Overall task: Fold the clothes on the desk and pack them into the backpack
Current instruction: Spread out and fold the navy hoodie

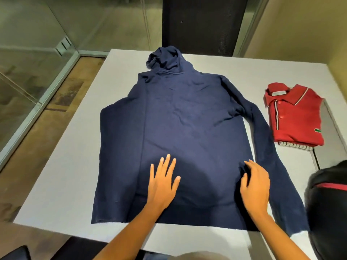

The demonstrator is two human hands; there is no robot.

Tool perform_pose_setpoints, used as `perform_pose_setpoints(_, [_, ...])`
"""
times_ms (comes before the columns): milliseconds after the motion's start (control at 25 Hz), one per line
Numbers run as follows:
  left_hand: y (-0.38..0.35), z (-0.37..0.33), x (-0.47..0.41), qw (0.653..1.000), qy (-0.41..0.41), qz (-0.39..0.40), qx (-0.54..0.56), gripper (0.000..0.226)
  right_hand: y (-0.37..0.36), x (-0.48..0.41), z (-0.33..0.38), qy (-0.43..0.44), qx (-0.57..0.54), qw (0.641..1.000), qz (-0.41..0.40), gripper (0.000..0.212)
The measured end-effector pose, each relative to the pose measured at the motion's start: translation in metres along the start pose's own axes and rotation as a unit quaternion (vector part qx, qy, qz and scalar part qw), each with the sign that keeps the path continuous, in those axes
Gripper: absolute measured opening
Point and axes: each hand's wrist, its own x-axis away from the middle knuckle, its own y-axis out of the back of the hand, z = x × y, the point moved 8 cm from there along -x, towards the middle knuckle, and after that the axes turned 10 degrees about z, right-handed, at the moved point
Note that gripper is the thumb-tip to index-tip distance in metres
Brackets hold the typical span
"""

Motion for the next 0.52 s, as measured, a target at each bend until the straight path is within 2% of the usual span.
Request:
perform_pose_setpoints(120, [-0.009, -0.019, -0.003, 0.999, 0.011, 0.032, -0.008, 0.056, 0.028, 0.016, -0.039, -0.084, -0.013, 0.996, -0.019, 0.039])
perform_pose_setpoints(240, [-0.014, -0.017, -0.004, 0.997, 0.023, 0.056, -0.036, 0.057, 0.036, 0.029, -0.068, -0.155, 0.055, 0.986, 0.000, 0.044])
perform_pose_setpoints(320, [-0.019, -0.017, 0.001, 0.995, 0.009, 0.079, -0.062, 0.060, 0.041, 0.028, -0.075, -0.160, 0.095, 0.982, 0.016, 0.030])
perform_pose_setpoints(400, [-0.020, -0.016, 0.005, 0.994, 0.002, 0.078, -0.072, 0.061, 0.051, 0.019, -0.071, -0.163, 0.085, 0.983, 0.023, 0.017])
perform_pose_setpoints(520, [-0.018, -0.022, 0.006, 0.996, -0.004, 0.070, -0.051, 0.059, 0.077, 0.012, -0.036, -0.118, 0.069, 0.990, -0.033, 0.019])
